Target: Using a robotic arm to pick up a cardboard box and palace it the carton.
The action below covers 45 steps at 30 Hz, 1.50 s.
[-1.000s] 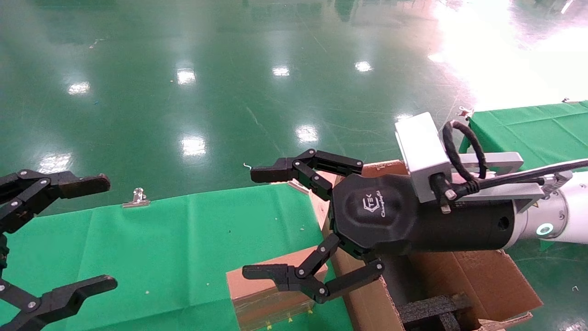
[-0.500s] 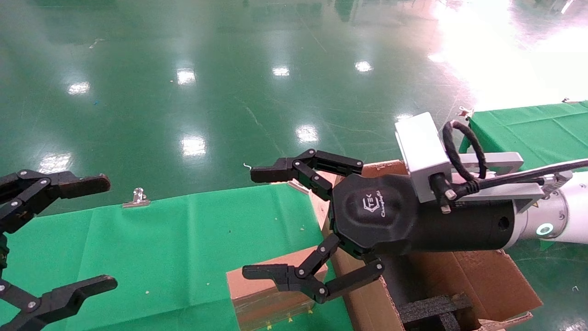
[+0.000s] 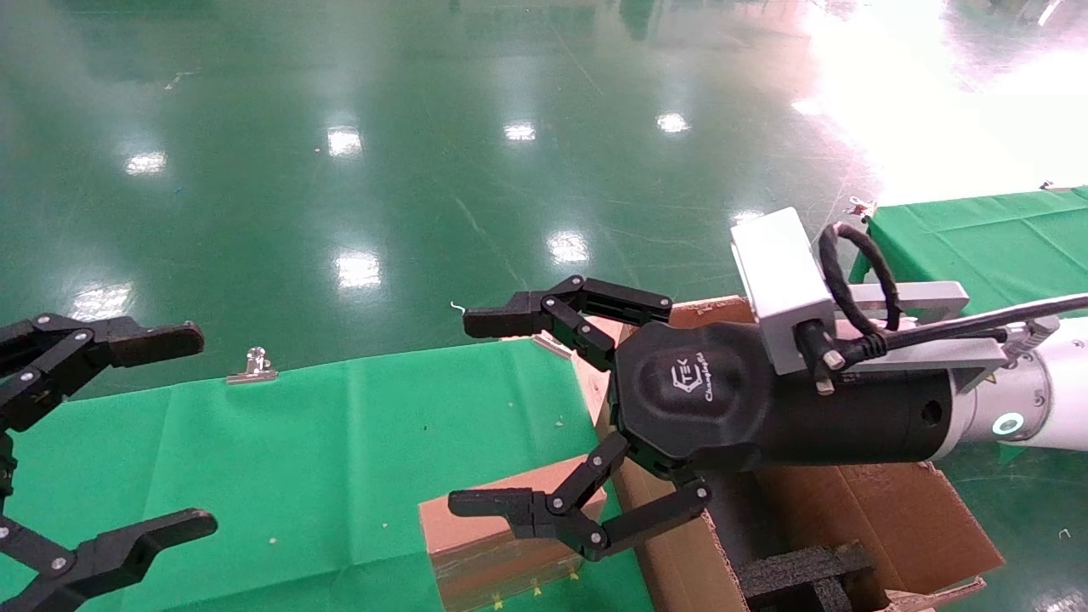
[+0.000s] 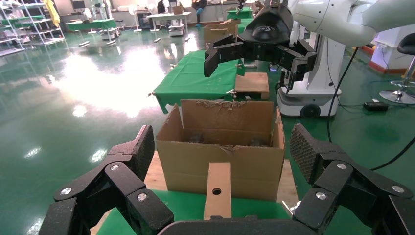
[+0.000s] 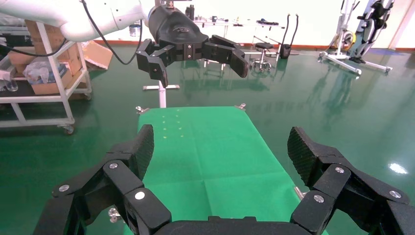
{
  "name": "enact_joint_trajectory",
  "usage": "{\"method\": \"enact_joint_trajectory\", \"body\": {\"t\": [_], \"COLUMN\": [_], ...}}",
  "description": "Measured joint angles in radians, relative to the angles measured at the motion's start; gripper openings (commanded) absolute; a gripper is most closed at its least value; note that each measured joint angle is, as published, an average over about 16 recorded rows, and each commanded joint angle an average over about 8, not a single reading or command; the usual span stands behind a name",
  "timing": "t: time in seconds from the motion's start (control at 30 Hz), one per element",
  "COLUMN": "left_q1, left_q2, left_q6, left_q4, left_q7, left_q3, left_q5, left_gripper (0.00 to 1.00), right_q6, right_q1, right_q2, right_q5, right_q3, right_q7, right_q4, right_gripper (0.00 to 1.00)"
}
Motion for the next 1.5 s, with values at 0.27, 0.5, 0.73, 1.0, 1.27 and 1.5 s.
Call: {"method": "enact_joint_trajectory", "body": {"t": [0.27, 0.5, 0.73, 1.0, 1.27, 1.5], "left_q1": [0.000, 0.000, 0.000, 0.000, 0.000, 0.000], "left_q2": [0.000, 0.000, 0.000, 0.000, 0.000, 0.000], "left_q6": [0.000, 0.000, 0.000, 0.000, 0.000, 0.000], "left_q4": [0.000, 0.000, 0.000, 0.000, 0.000, 0.000], "left_q7": [0.000, 0.000, 0.000, 0.000, 0.000, 0.000], "left_q3": [0.000, 0.000, 0.000, 0.000, 0.000, 0.000], "left_q5": [0.000, 0.000, 0.000, 0.000, 0.000, 0.000], "left_gripper": [0.00, 0.00, 0.00, 0.00, 0.00, 0.00], "right_q6": [0.000, 0.000, -0.005, -0.034, -0.070, -0.083], "right_q1": [0.000, 0.000, 0.006, 0.073, 0.223, 0.359], "right_q2": [0.000, 0.000, 0.003, -0.004, -0.072, -0.177], "right_q5": [0.000, 0.000, -0.012, -0.119, -0.346, -0.542], "right_q3": [0.000, 0.000, -0.006, -0.063, -0.208, -0.363], "right_q7": [0.000, 0.000, 0.002, 0.035, 0.086, 0.107], "right_q4": [0.000, 0.000, -0.001, -0.010, -0.041, -0.096], "right_gripper": [1.00, 1.00, 1.00, 1.00, 1.00, 1.00]}}
